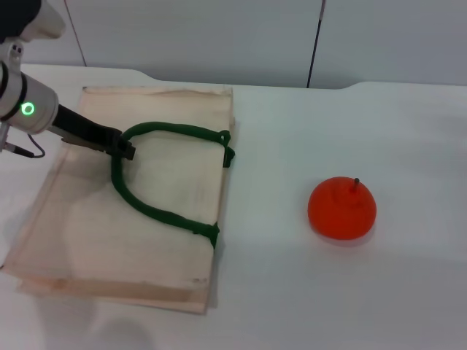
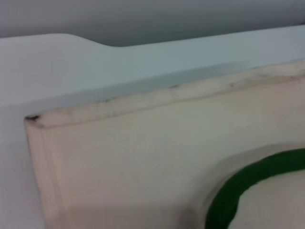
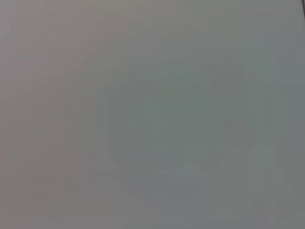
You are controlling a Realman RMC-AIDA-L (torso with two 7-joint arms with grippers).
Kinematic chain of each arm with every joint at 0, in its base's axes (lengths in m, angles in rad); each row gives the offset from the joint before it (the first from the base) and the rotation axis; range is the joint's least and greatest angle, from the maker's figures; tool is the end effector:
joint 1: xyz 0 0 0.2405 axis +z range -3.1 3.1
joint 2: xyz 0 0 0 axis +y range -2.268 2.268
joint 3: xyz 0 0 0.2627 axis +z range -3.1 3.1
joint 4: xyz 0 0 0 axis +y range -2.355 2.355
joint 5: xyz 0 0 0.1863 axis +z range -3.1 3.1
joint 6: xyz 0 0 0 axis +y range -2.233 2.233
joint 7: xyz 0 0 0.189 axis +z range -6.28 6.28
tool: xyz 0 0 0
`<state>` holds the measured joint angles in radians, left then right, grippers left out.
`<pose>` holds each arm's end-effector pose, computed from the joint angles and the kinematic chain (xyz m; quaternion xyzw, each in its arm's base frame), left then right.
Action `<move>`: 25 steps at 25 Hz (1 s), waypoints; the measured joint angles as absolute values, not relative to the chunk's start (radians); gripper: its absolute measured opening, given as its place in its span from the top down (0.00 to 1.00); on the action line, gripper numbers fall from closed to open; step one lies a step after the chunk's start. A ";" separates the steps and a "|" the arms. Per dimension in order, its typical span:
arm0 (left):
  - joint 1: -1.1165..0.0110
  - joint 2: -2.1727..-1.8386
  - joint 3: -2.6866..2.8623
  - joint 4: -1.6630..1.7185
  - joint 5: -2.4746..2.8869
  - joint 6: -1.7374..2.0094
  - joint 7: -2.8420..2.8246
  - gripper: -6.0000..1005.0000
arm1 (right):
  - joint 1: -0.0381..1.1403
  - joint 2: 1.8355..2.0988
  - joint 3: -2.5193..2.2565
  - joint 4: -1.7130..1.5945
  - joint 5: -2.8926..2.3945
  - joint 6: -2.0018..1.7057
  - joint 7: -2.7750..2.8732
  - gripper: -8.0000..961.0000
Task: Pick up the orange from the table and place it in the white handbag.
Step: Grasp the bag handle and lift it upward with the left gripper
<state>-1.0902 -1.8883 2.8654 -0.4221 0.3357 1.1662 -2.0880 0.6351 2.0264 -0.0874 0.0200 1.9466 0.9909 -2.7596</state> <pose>-0.2796 0.4425 0.0093 -0.8265 -0.5058 0.0451 0.2430 0.3245 0.4268 0.0321 -0.6435 0.3254 0.3091 0.6201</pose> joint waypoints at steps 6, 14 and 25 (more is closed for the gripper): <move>-1.097 -1.890 2.865 -0.417 0.353 1.159 -2.088 0.80 | 0.635 2.026 -0.087 0.020 1.947 0.991 -2.760 0.20; -1.124 -1.896 2.865 -0.434 0.366 1.196 -2.092 0.87 | 0.624 2.025 -0.087 0.019 1.947 0.990 -2.760 0.20; -1.233 -1.904 2.866 -0.799 0.375 1.601 -1.973 0.87 | 0.620 2.023 -0.087 0.014 1.947 0.979 -2.761 0.20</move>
